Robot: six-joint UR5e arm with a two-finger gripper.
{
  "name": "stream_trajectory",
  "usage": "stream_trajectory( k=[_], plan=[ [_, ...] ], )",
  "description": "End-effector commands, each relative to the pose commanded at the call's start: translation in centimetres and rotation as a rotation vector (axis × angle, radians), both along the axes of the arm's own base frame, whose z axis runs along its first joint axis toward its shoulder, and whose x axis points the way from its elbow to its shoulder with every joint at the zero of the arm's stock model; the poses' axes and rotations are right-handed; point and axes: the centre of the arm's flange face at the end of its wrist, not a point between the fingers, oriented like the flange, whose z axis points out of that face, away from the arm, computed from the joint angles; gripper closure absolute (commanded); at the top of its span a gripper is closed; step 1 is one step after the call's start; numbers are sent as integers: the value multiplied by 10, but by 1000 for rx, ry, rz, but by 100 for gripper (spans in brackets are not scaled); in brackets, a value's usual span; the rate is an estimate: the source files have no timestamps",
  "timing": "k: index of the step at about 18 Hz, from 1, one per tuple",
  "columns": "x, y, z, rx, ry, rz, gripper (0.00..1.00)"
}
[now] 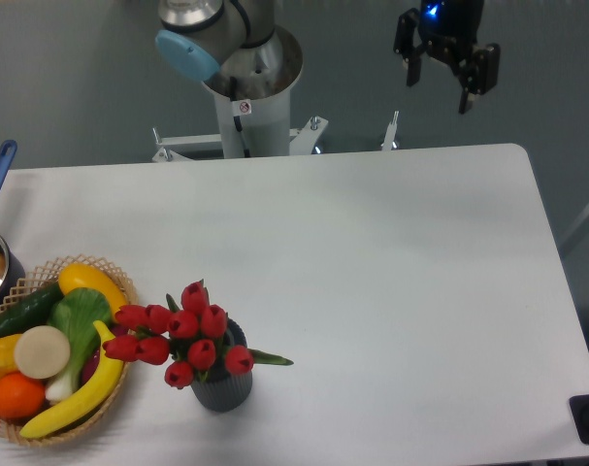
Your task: Pick up the flowers from the vase
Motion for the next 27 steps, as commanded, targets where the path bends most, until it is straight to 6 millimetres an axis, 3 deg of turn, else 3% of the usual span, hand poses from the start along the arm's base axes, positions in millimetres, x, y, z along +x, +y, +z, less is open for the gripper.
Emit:
stream_trajectory(
  k=[8,18,22,27],
  plan=[
    [0,9,-3,91,-33,34,0],
    [12,30,-39,334,-143,254,0],
    [16,41,-39,393,-196,319,0],
    [8,60,-29,606,-314,408,0]
  ],
)
